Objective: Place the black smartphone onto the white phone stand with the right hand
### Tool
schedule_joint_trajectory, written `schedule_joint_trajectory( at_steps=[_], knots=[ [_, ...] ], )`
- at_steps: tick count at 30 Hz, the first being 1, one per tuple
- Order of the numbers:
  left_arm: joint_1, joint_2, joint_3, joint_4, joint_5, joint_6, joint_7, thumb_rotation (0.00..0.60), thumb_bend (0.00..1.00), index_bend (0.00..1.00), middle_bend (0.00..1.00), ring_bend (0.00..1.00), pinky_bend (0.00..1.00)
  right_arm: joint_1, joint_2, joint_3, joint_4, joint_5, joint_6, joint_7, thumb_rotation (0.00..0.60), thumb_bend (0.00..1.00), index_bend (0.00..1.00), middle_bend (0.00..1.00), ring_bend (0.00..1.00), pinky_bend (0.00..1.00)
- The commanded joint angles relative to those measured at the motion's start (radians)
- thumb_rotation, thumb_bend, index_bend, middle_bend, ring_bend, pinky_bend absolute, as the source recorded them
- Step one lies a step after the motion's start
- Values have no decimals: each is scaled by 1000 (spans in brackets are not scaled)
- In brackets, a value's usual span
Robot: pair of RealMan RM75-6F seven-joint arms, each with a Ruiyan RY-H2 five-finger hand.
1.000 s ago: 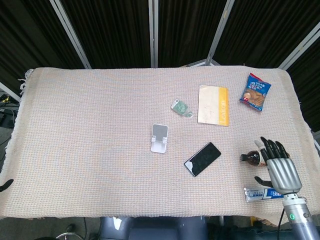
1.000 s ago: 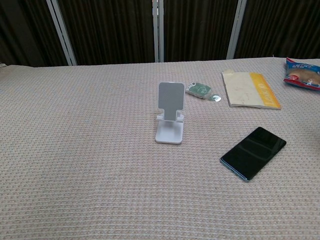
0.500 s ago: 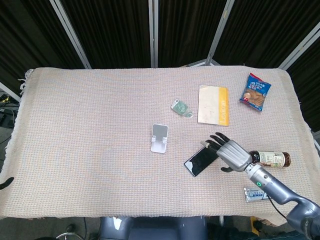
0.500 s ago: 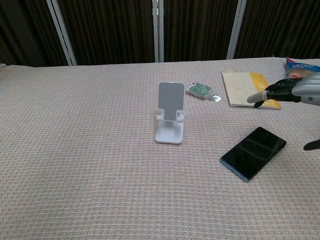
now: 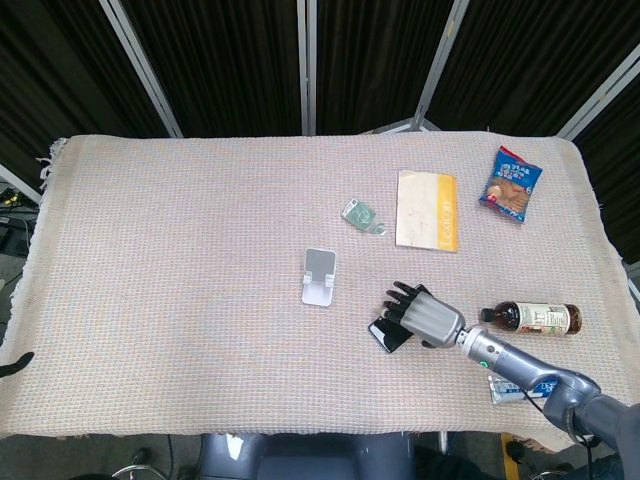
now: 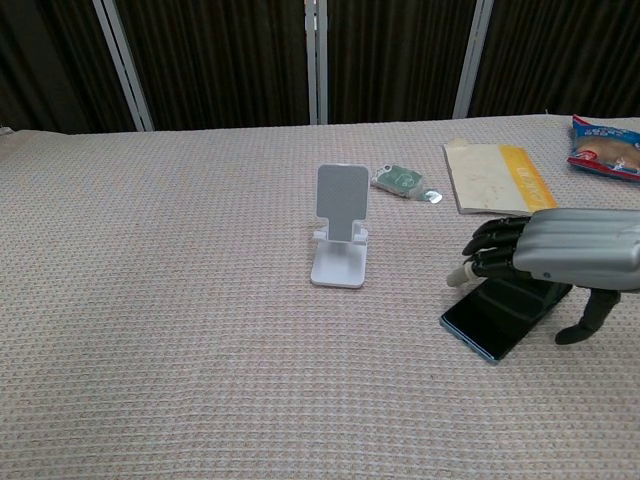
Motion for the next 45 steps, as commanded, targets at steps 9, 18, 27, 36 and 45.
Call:
schedule_joint_trajectory(
  at_steps=[9,18,27,36,45],
  knots=[
    [1,-2,0,-4,-4,1,8,600,0,0,0,0,0,5,-78,-26,139,4,55,-67,600,0,174,198,166,110],
    [1,-2,-2,-4,-10,0,10,600,0,0,0,0,0,16,-130,-53,226,10,74,-56,600,39,373,403,328,213],
    [-4,-4,-4,0,-19,-13,9,600,0,0,0,0,0,11,-150,-62,314,2,200,-68,600,146,468,512,429,274],
    [-10,11,-6,3,-12,-28,-34,600,0,0,0,0,0,55,-30,0,207,-1,387,-272,600,151,468,516,433,280],
    [-9,22,-3,7,-6,-34,-67,600,0,0,0,0,0,190,123,96,-162,38,213,-530,600,151,468,515,435,281]
  ],
)
